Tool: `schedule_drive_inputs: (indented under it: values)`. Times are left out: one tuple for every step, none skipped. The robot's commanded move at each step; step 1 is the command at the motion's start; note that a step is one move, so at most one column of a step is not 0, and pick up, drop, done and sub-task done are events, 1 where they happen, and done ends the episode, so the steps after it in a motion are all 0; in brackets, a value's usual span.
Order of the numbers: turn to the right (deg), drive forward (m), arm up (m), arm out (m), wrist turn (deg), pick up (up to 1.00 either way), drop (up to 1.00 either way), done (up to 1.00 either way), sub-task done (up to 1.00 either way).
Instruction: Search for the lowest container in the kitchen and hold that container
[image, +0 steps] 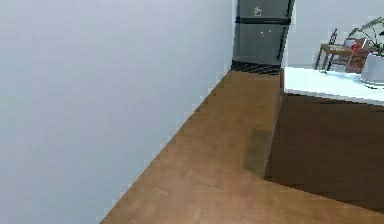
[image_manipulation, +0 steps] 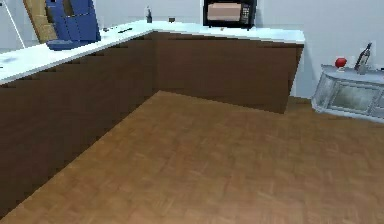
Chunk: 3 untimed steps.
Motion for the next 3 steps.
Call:
schedule_drive_inputs:
  values:
    - [0.0,1.0,0.0,0.0,0.0,0.0,0.0,0.0,0.0]
    - [6.0,0.0,0.0,0.0,0.0,0.0,0.0,0.0,0.0]
    - [0.0,0.25,0.0,0.0,0.0,0.0,0.0,0.0,0.0]
